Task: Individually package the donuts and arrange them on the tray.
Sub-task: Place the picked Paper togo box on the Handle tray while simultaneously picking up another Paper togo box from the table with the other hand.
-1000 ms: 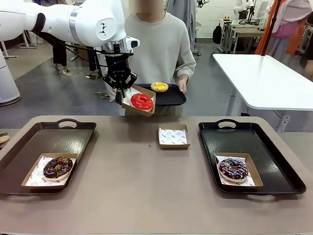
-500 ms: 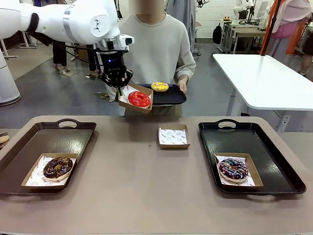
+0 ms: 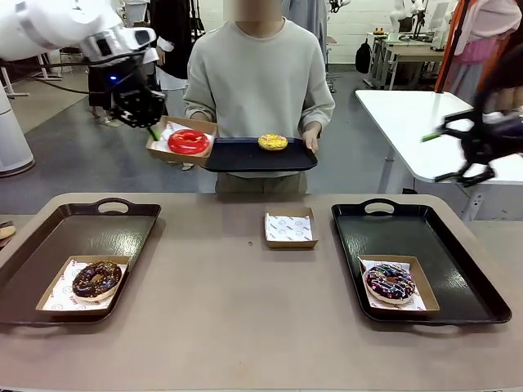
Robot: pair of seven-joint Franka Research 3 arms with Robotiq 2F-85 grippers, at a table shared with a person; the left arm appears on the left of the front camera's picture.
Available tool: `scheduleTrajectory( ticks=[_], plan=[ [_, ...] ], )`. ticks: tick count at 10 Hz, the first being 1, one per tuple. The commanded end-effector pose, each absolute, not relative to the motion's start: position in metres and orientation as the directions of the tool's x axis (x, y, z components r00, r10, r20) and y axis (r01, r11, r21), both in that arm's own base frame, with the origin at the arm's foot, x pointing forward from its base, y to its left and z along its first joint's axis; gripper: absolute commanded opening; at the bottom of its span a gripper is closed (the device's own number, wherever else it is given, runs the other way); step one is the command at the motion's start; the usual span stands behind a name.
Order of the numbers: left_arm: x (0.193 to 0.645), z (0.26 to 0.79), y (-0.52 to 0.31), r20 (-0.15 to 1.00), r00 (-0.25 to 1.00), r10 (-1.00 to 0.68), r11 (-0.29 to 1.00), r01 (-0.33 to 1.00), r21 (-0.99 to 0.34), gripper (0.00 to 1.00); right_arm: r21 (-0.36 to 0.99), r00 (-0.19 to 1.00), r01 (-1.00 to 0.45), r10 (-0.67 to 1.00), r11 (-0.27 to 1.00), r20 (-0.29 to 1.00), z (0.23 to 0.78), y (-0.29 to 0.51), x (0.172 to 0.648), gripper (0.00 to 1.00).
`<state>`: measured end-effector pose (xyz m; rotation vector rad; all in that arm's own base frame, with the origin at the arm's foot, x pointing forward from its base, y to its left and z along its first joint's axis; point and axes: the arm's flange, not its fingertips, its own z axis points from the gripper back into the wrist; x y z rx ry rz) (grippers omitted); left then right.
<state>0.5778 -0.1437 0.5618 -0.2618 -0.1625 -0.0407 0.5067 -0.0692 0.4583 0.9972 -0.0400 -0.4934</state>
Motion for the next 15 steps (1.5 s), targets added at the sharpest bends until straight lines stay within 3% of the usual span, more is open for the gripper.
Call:
scheduleTrajectory(
  ticks=[1,4,8,15],
  plan=[
    [0.551,0.546,-0.119,0.140,0.989,-0.034,0.971,0.066,-0.230,0.01,0.666,0.899,0.420,-0.385,0.616,-0.211,0.444,-0.022,0.547,1.00],
    [0.527,0.531,-0.080,0.090,0.996,-0.018,0.982,0.035,-0.187,0.01,0.526,0.928,0.368,-0.334,0.767,-0.162,0.427,0.073,0.571,1.00],
    [0.512,0.503,-0.052,0.023,1.000,-0.009,0.984,0.013,-0.177,0.01,0.370,0.980,0.197,-0.174,0.908,-0.096,0.409,0.143,0.555,1.00],
    [0.516,0.499,-0.054,0.018,1.000,0.014,0.983,-0.010,-0.184,0.01,0.369,0.988,0.149,-0.119,0.917,-0.103,0.408,0.157,0.548,1.00]
  ],
)
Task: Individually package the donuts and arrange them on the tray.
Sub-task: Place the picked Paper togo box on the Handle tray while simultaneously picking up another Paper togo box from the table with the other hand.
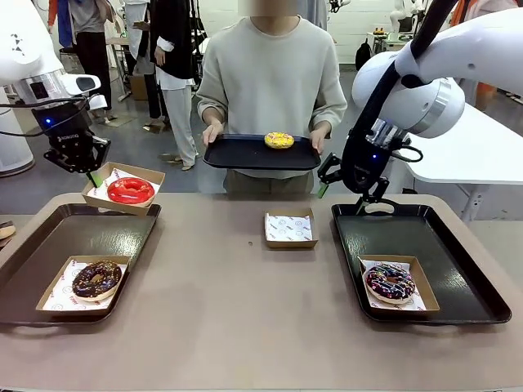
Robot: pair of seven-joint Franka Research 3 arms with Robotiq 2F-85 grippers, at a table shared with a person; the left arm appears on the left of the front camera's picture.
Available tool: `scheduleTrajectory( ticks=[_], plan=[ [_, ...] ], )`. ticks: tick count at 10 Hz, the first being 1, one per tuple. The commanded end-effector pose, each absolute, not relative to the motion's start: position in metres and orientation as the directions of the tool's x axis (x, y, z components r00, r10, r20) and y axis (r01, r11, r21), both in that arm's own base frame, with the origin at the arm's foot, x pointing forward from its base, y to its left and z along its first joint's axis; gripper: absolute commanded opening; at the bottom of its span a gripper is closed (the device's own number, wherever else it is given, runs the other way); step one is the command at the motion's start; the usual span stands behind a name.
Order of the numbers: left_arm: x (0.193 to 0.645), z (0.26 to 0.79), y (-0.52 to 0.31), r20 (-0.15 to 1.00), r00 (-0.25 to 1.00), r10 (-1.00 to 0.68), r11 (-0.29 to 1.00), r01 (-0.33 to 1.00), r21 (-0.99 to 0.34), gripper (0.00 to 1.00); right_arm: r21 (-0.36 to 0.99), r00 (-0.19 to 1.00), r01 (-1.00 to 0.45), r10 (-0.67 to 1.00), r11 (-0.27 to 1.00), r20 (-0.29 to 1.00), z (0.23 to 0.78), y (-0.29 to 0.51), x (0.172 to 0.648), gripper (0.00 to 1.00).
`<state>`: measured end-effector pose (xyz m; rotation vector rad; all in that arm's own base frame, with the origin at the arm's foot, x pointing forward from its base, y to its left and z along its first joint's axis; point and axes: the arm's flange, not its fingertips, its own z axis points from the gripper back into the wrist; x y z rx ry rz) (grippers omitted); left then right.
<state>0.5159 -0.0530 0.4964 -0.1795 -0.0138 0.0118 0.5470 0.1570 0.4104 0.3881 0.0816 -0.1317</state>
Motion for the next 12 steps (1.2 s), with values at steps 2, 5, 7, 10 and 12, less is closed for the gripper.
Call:
scheduleTrajectory(
  ticks=[2,5,7,10,12],
  plan=[
    [0.516,0.499,-0.054,0.018,1.000,0.014,0.983,-0.010,-0.184,0.01,0.369,0.988,0.149,-0.119,0.917,-0.103,0.408,0.157,0.548,1.00],
    [0.522,0.500,-0.052,-0.008,1.000,0.024,0.982,-0.025,-0.187,0.01,0.310,0.992,0.111,-0.084,0.944,-0.099,0.411,0.171,0.554,1.00],
    [0.524,0.500,-0.031,-0.014,0.998,0.055,0.992,-0.057,-0.113,0.01,0.193,0.993,0.076,-0.057,0.978,-0.104,0.407,0.197,0.575,1.00],
    [0.526,0.487,-0.010,-0.044,0.998,0.037,0.998,-0.040,-0.054,0.01,0.141,0.992,0.068,-0.051,0.988,-0.115,0.379,0.215,0.596,1.00],
    [0.531,0.475,-0.006,-0.055,0.998,0.022,1.000,-0.022,0.003,0.01,0.120,0.993,0.055,-0.042,0.991,-0.108,0.361,0.222,0.598,1.00]
  ],
)
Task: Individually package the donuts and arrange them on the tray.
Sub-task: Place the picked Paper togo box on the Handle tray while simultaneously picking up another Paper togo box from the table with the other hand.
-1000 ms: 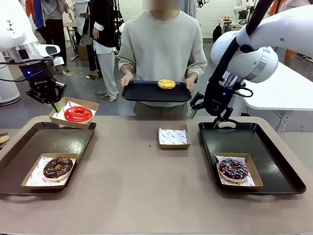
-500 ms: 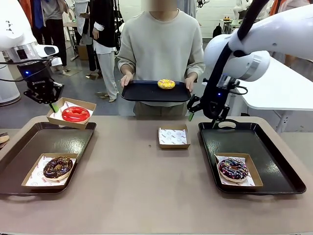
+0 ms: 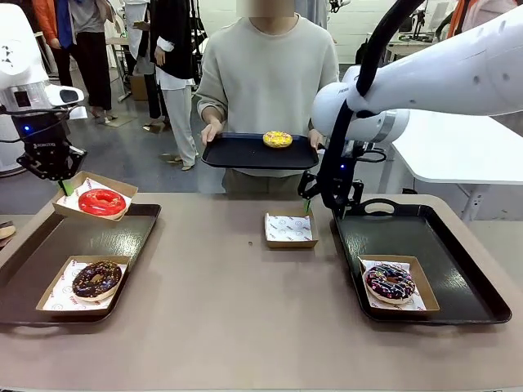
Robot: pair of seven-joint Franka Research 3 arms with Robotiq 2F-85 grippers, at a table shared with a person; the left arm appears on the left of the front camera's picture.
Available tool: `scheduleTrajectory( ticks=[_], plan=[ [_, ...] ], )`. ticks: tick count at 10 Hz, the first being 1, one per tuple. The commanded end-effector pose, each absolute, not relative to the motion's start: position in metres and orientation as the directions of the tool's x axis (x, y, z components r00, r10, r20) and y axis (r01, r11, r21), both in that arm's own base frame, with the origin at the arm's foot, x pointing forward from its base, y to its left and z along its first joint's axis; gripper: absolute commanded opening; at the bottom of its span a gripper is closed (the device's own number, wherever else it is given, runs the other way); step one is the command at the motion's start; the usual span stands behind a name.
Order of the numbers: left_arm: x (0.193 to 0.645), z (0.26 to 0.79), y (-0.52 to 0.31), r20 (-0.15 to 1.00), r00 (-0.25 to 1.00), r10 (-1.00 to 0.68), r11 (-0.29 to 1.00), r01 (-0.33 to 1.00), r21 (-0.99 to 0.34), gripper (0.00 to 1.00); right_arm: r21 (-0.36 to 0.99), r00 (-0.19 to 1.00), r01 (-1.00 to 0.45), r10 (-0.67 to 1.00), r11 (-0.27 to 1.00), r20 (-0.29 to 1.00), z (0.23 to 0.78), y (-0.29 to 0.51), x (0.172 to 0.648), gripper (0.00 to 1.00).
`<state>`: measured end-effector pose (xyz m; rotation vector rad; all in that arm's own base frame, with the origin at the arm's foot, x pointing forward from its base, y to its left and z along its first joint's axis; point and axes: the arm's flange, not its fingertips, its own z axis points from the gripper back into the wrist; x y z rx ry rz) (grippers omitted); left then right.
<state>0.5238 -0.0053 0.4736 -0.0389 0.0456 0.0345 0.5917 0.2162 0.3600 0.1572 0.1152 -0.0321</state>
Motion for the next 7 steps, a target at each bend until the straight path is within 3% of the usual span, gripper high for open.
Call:
scheduleTrajectory(
  ticks=[1,7],
  plan=[
    [0.532,0.467,-0.006,-0.059,0.998,0.014,1.000,-0.014,0.006,0.01,0.112,0.994,0.049,-0.037,0.992,-0.103,0.353,0.223,0.598,1.00],
    [0.536,0.440,-0.004,-0.087,0.996,0.008,1.000,-0.009,-0.012,0.01,0.092,0.998,-0.061,0.064,0.994,-0.021,0.327,0.238,0.586,1.00]
  ],
)
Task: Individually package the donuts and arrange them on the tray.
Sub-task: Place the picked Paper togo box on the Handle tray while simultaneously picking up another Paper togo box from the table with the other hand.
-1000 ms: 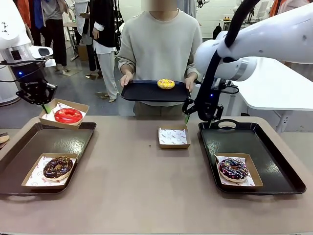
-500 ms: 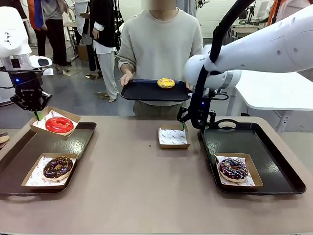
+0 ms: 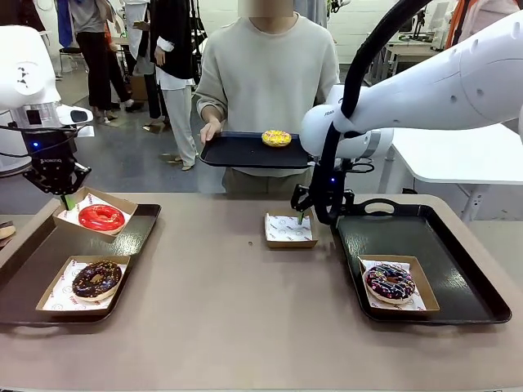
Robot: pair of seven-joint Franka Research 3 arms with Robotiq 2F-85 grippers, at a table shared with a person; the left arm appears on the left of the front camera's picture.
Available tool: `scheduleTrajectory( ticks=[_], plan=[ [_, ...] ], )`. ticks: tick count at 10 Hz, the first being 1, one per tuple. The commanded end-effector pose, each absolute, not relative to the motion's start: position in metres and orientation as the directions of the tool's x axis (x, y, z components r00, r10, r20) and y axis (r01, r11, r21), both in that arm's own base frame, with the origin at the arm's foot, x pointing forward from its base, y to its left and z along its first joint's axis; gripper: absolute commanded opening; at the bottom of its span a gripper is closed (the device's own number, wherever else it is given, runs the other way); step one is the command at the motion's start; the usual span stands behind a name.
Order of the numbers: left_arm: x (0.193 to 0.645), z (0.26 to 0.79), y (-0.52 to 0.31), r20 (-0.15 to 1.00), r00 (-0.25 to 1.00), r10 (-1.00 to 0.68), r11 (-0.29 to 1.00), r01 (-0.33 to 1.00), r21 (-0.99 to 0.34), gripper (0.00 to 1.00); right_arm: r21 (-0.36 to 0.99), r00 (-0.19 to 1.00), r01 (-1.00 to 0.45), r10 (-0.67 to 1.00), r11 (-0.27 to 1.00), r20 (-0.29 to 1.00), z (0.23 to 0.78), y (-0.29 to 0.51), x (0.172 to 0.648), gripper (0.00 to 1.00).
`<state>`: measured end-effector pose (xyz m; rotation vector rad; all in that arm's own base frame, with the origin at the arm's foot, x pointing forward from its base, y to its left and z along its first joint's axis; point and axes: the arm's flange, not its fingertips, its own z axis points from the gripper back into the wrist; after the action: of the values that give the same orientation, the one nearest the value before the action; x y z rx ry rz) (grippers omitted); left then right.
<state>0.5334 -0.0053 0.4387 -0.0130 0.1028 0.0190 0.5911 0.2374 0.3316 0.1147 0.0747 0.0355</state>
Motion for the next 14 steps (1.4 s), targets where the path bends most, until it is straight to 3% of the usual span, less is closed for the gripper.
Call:
scheduleTrajectory(
  ticks=[1,9,14],
  plan=[
    [0.537,0.439,-0.003,-0.091,0.996,0.009,1.000,-0.010,-0.013,0.01,0.091,0.997,-0.074,0.074,0.993,0.002,0.327,0.241,0.584,1.00],
    [0.547,0.417,-0.003,-0.060,0.998,-0.018,0.999,0.015,-0.047,0.01,0.095,0.992,-0.115,0.110,0.989,0.057,0.325,0.245,0.580,1.00],
    [0.561,0.398,-0.011,-0.004,0.999,0.039,0.999,-0.039,-0.021,0.01,0.097,0.992,-0.114,0.109,0.989,0.061,0.326,0.243,0.578,1.00]
  ],
)
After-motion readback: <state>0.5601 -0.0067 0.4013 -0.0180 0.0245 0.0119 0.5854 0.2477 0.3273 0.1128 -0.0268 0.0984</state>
